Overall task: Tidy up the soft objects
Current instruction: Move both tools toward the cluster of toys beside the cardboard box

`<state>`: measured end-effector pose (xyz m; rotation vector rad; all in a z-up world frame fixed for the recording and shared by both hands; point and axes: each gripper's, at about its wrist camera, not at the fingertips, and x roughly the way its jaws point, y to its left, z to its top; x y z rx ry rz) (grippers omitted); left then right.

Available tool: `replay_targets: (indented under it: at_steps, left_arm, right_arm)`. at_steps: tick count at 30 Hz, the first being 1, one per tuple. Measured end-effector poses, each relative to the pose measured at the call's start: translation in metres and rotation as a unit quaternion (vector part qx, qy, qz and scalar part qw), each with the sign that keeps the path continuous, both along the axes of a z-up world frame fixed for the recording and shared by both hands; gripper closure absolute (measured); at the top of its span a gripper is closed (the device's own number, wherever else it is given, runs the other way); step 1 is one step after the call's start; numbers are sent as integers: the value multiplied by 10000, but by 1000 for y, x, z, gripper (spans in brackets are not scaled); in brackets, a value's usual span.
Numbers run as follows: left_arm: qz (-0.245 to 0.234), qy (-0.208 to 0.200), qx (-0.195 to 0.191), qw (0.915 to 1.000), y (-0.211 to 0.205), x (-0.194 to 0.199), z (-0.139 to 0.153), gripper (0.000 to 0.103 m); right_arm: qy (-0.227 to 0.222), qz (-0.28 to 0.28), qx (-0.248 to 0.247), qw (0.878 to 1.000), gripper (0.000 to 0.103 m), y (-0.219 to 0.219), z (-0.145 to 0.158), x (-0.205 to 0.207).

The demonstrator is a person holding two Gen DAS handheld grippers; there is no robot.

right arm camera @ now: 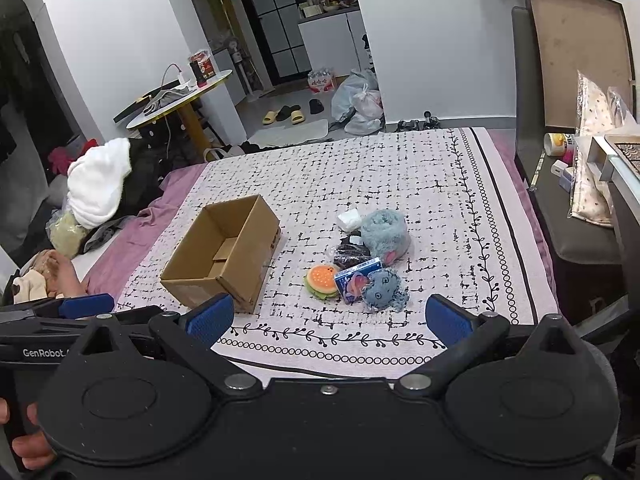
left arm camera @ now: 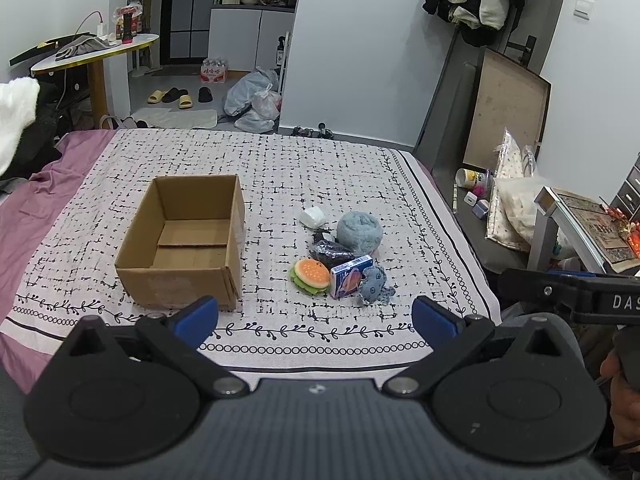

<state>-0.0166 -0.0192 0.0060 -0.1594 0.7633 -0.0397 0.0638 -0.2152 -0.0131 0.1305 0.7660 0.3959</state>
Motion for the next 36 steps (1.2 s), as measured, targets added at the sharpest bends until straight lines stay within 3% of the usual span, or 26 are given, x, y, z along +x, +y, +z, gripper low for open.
replay_targets:
  at_steps: [16,36]
  left_arm:
    - [-91,-41,-42,9999,-4,16,-7,1]
    - [162,91,-186,9997,3,56,-41,3]
  right_arm:
    - [24,-10,-20,10000,0,-1,-5,5]
    - [394,18,-12,9992,0,-3,-47,41]
